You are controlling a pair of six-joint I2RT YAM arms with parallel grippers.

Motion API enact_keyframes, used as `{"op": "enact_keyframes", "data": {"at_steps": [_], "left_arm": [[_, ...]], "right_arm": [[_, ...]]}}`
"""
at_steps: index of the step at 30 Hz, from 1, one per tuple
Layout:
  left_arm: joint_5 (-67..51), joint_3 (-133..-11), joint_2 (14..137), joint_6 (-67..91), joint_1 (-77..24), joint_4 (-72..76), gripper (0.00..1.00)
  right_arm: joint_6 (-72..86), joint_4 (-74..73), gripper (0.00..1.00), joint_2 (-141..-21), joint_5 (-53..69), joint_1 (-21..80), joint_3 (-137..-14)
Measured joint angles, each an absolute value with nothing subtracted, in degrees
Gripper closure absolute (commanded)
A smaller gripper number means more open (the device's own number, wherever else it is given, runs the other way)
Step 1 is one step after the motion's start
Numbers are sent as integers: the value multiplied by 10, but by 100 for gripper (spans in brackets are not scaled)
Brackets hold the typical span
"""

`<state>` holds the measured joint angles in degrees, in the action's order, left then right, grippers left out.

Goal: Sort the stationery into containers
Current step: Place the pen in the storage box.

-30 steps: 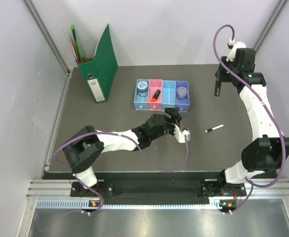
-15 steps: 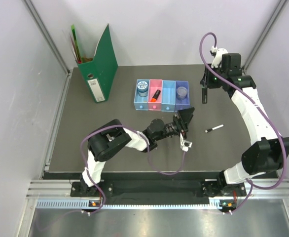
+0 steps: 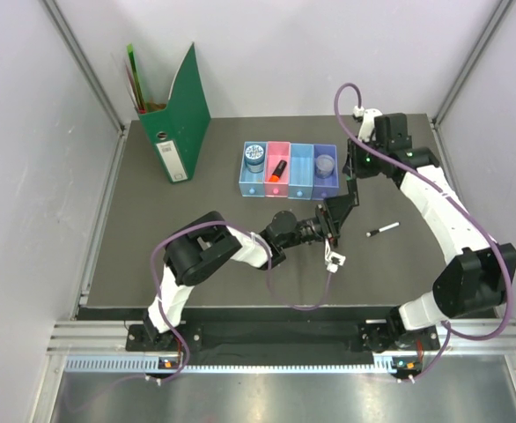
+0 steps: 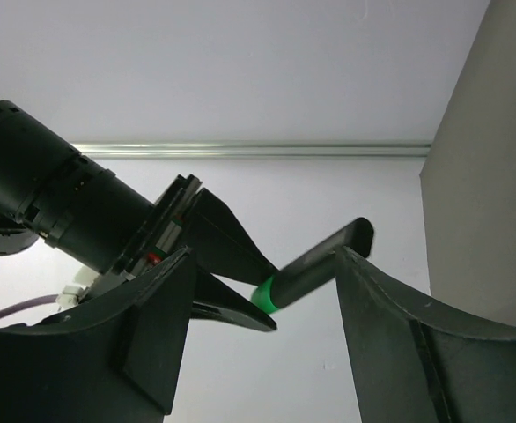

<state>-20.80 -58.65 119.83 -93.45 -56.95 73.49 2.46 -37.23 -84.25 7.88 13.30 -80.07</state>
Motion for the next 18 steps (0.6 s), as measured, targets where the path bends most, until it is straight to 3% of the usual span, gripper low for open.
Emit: {"op": "enact_keyframes", "data": {"at_steps": [18], "left_arm": [[-222, -563, 1202, -945, -569, 748, 35]], "right_arm": [[9, -378, 86, -835, 75, 154, -791]]}}
